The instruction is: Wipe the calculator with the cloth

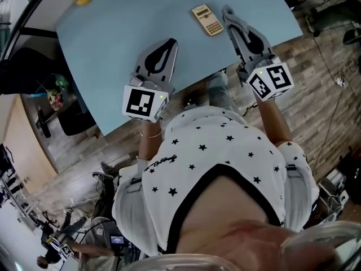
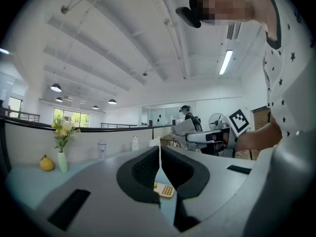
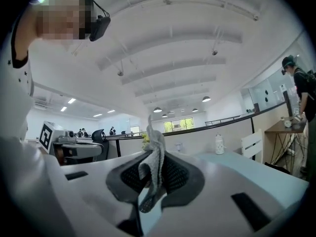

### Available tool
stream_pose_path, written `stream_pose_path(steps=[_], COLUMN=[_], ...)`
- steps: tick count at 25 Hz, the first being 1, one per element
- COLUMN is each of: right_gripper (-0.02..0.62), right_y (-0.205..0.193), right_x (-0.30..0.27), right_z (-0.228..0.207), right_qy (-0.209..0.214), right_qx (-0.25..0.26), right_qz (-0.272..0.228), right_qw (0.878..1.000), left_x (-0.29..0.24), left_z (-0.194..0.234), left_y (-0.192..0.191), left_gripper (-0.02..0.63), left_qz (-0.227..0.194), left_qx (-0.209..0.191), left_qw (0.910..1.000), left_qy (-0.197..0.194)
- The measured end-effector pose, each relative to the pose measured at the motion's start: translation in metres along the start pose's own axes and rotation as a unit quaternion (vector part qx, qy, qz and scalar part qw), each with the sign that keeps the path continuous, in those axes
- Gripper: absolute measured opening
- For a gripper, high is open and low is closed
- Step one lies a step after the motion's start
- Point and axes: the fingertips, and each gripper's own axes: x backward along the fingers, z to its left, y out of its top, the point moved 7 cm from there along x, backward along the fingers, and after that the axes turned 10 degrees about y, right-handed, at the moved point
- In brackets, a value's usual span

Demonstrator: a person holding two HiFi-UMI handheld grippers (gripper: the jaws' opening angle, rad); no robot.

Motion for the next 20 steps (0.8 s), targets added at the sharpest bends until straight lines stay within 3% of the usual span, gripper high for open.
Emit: stream_pose_path(steps=[7,15,20], right_gripper=[0.044,0.044,0.044], right_y=[-0.002,-0.004,-0.015], right_x=[-0.045,-0.066,-0.081], right_z=[-0.057,-0.106,-0.131], right_qy=[0.07,0.137,0.155], right_qx=[-0.01,-0.021,-0.029], right_qz=[0.028,0.053,0.076], right_qw=[0.997,0.989,0.985], left_x=[-0.033,-0.071,-0.084], left_z=[0.013,-0.007,-0.01], left_y=[-0.008,-0.006,-0.007], left_gripper=[0.035,0.035,0.035], left_qz=[0.014,0.025,0.033], left_qx=[0.016,0.016,0.011], left_qw=[0.9946,0.9866,0.98], left_qy=[0.102,0.16,0.196])
